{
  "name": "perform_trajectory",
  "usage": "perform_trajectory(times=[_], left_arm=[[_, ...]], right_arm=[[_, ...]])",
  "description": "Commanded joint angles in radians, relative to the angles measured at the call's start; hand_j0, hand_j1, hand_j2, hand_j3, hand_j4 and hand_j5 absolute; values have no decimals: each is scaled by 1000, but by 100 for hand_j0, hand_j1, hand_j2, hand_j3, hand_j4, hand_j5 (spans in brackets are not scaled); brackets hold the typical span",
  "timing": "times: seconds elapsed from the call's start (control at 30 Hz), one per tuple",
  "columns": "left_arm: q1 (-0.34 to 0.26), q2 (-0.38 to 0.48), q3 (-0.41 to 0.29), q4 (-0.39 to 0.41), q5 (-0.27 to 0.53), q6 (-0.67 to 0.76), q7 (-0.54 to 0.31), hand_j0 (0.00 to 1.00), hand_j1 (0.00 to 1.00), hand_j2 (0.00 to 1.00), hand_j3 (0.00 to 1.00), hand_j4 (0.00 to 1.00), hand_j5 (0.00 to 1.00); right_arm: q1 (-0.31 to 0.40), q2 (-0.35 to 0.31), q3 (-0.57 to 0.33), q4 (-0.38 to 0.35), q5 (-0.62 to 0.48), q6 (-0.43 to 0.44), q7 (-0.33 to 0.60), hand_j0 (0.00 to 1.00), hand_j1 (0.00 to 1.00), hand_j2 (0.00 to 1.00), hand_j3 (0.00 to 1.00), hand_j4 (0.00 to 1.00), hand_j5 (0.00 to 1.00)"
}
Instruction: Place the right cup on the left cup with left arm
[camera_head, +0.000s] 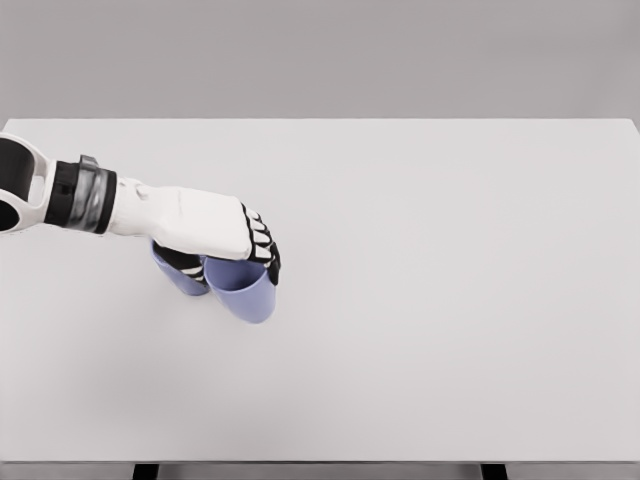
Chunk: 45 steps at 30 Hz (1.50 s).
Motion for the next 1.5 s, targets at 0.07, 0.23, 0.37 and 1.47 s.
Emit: perform_trajectory(times=[0.07,0.23,0.37,1.47], left_arm=[[-15,25,1,0,43,-50,0,67,67,67,67,67,67],[-37,34,0,0,72,-58,0,67,67,67,67,67,67],[-64,47,1,0,84,-58,0,67,67,67,67,67,67],[-140,113,63,9,28,-19,0,67,67,67,67,67,67]], right_arm=[[0,0,0,0,0,0,0,100,100,100,100,100,100],[0,0,0,0,0,0,0,100,100,100,100,100,100],[0,0,0,0,0,0,0,100,100,100,100,100,100],[0,0,0,0,0,0,0,100,100,100,100,100,100]])
